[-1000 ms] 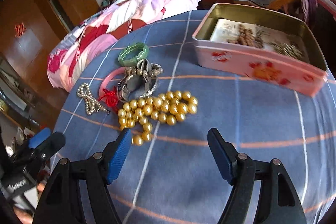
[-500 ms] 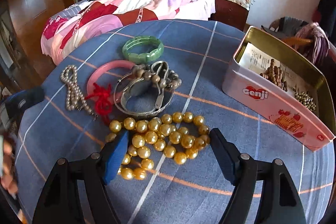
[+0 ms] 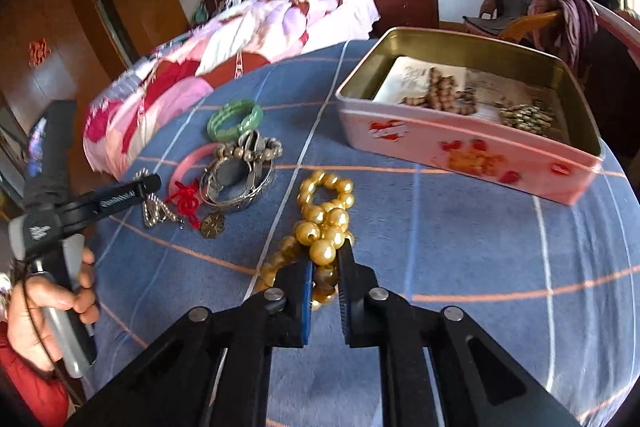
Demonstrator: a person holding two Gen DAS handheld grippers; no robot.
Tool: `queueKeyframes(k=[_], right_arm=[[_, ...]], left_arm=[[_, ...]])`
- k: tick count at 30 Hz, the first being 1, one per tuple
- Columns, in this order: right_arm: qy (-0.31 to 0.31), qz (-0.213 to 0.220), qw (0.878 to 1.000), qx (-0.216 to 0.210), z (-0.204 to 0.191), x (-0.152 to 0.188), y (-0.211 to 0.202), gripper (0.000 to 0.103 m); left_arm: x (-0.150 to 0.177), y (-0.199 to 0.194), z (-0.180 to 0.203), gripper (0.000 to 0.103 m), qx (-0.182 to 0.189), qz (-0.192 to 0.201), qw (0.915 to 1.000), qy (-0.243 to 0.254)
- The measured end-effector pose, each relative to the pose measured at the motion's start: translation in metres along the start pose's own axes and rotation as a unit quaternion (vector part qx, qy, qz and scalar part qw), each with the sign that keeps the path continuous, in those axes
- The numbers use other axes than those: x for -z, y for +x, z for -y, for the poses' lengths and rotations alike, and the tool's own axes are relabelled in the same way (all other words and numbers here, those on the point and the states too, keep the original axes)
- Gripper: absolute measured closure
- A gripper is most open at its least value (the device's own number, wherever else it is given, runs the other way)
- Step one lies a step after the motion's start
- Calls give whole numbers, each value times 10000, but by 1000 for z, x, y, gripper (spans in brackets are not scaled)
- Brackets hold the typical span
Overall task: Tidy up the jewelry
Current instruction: 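Lift the pearl necklace with the left gripper while the right holds the gold beads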
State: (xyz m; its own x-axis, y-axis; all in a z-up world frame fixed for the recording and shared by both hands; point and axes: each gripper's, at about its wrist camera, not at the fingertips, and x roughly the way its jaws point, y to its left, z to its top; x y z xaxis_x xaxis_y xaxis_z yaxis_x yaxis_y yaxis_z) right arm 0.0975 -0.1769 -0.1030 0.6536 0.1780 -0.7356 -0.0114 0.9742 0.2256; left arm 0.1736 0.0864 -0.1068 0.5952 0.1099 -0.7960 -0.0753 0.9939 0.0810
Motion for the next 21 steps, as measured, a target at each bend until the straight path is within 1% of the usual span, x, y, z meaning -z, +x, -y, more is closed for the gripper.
queueKeyframes(k=[1, 2, 3, 5, 6, 8, 11, 13, 15, 17, 21], right_arm=[[50, 38, 10000, -33, 2, 1, -3, 93], [98, 70, 9999, -66, 3, 1, -5, 93], [161, 118, 9997, -107, 5, 1, -8, 93], [224, 187, 9994, -157, 9, 0, -13, 93], [237, 239, 9993, -168, 9, -1, -18, 93], [233, 347, 9990, -169, 9, -3, -25, 93], [218, 559, 9981, -134, 10, -8, -41, 93], [256, 636, 9976, -114, 12, -9, -48, 93], [290, 712, 9970, -71, 14, -10, -53, 93], [338, 762, 9965, -71, 16, -11, -58, 93], [326, 945, 9950, 20, 19, -15, -73, 93]], left_arm=[[0, -1, 0, 62, -35, 23, 10000, 9], [-1, -2, -2, 65, 12, 62, 10000, -27], [-1, -3, -4, 76, 150, 92, 9998, -80], [-1, -7, -12, 80, 679, 149, 9972, -275], [0, -8, -14, 89, 922, 168, 9950, -356], [6, -18, -20, 88, 1390, 304, 9886, -500], [13, -36, -21, 89, 1487, 604, 9860, -446], [15, -46, -20, 89, 1579, 720, 9839, -426], [15, -58, -20, 89, 1680, 836, 9815, -371], [13, -70, -17, 93, 1710, 985, 9800, -242], [8, -90, -19, 93, 1874, 1234, 9743, -196]])
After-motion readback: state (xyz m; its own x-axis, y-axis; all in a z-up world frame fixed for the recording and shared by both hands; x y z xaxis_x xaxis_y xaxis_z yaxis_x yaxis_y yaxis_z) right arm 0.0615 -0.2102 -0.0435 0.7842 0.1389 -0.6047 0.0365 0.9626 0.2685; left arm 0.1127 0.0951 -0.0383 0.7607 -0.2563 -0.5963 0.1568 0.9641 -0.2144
